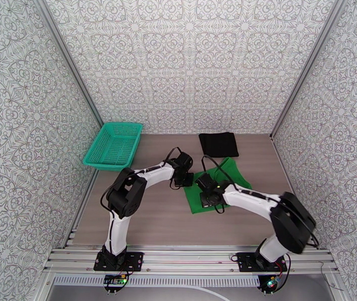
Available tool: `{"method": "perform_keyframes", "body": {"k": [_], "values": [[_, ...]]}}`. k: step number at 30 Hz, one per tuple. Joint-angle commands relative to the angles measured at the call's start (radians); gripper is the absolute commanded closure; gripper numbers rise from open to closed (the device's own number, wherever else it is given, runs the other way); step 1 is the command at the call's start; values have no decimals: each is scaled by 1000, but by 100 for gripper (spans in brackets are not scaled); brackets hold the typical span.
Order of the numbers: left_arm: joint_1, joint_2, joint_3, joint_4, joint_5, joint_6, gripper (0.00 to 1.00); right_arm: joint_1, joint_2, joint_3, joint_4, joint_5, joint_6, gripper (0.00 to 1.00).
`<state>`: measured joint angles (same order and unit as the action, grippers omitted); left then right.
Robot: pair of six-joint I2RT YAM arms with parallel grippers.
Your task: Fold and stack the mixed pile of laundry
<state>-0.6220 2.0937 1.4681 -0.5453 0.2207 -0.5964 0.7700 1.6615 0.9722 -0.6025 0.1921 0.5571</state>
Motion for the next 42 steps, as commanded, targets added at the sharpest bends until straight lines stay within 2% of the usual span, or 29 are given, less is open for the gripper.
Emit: {"method": "perform_keyframes", "body": {"k": [1,6,10,16,19,23,27,28,30,33,34,37,39,42], "values": [[26,39,-16,39,-17,3,95,-7,67,-29,46,-45,25,100],[77,89,36,19,-2,74,95,33,127,-21,91,-151,57,100],[134,138,131,-9,22,150,95,95,207,86,96,-220,89,100],[194,283,414,-128,78,275,94,130,373,320,132,-309,177,100],[208,367,590,-204,88,321,94,129,429,432,148,-275,232,100],[225,449,826,-274,98,346,90,121,466,578,95,-139,250,100],[251,386,908,-273,75,330,75,91,429,640,49,-89,217,100],[255,352,905,-273,52,329,70,85,409,641,39,-82,200,96],[260,249,875,-285,-30,334,64,73,342,628,7,-63,145,84],[258,56,734,-312,-140,301,63,45,236,607,-66,-39,23,63],[259,-1,672,-326,-168,274,63,35,216,605,-91,-37,-15,59],[259,-191,357,-336,-170,156,66,-36,183,611,-189,-26,-170,44],[245,-325,79,-233,-125,90,68,-112,197,620,-224,-88,-268,41],[210,-456,-245,-82,-100,-20,72,-187,238,640,-201,-145,-391,35]]}}
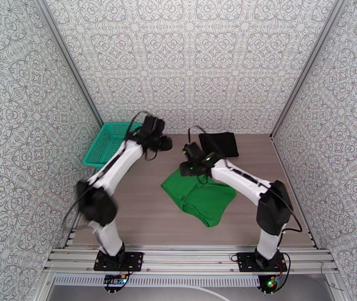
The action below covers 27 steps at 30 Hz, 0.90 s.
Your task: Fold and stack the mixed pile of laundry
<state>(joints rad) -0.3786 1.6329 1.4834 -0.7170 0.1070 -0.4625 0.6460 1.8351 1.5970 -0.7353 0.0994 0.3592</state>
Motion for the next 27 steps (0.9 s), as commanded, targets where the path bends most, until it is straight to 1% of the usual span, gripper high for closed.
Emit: {"method": "perform_keyframes", "body": {"k": [1,2,3,6,8,10,13,14,16,20,22,27], "values": [[-49,-15,-330,132,11,-189,75,-78,86,30,-59,-69,-235,33],[-65,-30,-400,182,10,-222,76,-89,117,55,-57,-75,-272,28],[-81,-32,-452,232,15,-249,77,-100,153,86,-62,-77,-300,27],[-110,23,-499,303,32,-286,82,-120,253,166,-74,-71,-346,28],[-123,92,-480,306,32,-288,86,-132,303,194,-77,-73,-346,32],[-128,159,-450,299,39,-279,89,-141,348,204,-80,-86,-328,39],[-123,233,-408,290,31,-260,91,-140,371,152,-43,-107,-277,48],[-118,256,-389,283,26,-248,91,-140,372,128,-28,-112,-253,53],[-99,292,-350,264,22,-221,92,-141,365,72,-2,-108,-200,64],[-42,385,-214,201,14,-140,92,-139,316,-50,38,-52,-21,80],[-13,443,-117,156,5,-94,92,-136,273,-132,78,-29,93,80],[47,612,183,44,30,4,92,-107,140,-380,309,-29,403,78]]}}
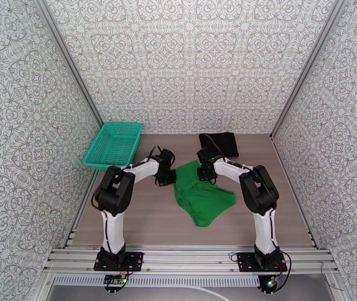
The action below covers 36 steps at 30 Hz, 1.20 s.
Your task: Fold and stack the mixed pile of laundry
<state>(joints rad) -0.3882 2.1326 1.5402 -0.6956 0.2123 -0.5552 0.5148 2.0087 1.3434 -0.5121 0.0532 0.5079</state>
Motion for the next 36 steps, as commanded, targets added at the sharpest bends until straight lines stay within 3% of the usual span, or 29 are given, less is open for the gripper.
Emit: {"method": "perform_keyframes", "body": {"k": [1,4,7,16,18,22,26,30,36], "values": [[64,152,191,-2,-69,114,92,37,-55,-170,141,25,321,78],[76,253,384,-83,-59,160,92,68,-77,-217,227,39,447,78],[80,320,519,-149,-60,192,92,79,-69,-188,229,70,472,78],[145,204,510,-135,-110,199,81,79,-132,-54,75,209,438,79],[152,128,477,-142,-140,197,77,79,-186,-56,29,273,415,71],[129,-124,259,-119,-181,153,65,77,-322,-80,-47,381,280,49],[60,-433,-98,-46,-174,28,49,72,-466,-140,-53,355,54,31],[-49,-683,-400,-45,-155,-173,41,66,-566,-164,-120,315,-109,24],[-218,-909,-738,-12,-123,-531,30,59,-658,-159,-186,248,-226,15]]}}
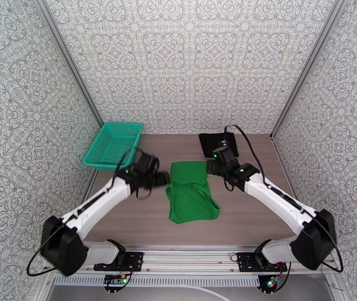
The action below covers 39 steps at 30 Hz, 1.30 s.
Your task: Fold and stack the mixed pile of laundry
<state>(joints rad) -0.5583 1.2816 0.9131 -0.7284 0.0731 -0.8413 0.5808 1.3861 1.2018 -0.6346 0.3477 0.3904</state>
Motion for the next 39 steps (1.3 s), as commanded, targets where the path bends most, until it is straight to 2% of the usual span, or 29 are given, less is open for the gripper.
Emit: {"method": "perform_keyframes", "body": {"k": [1,5,9,15,19,24,27,30,35,39], "values": [[-72,-88,-154,47,23,-305,28,-7,-48,-23,-61,-68,-116,14],[-157,-149,-254,106,0,-477,22,-7,-83,-52,-35,-133,-125,11],[-213,-135,-300,212,3,-585,19,-7,-94,-74,-17,-170,-128,10],[-263,7,-328,377,34,-657,18,-7,-106,-97,5,-200,-121,10],[-264,94,-326,455,50,-662,21,-7,-122,-119,13,-211,-108,10],[-243,178,-309,523,68,-638,33,-6,-146,-161,15,-216,-83,11],[-227,233,-293,561,82,-616,45,-6,-158,-183,16,-220,-68,12],[-211,287,-267,589,97,-593,64,-7,-169,-203,15,-224,-55,13],[-171,340,-241,598,112,-540,77,-6,-188,-238,8,-242,-73,14],[-108,295,-265,560,113,-488,83,6,-191,-258,-6,-254,-143,16]]}}
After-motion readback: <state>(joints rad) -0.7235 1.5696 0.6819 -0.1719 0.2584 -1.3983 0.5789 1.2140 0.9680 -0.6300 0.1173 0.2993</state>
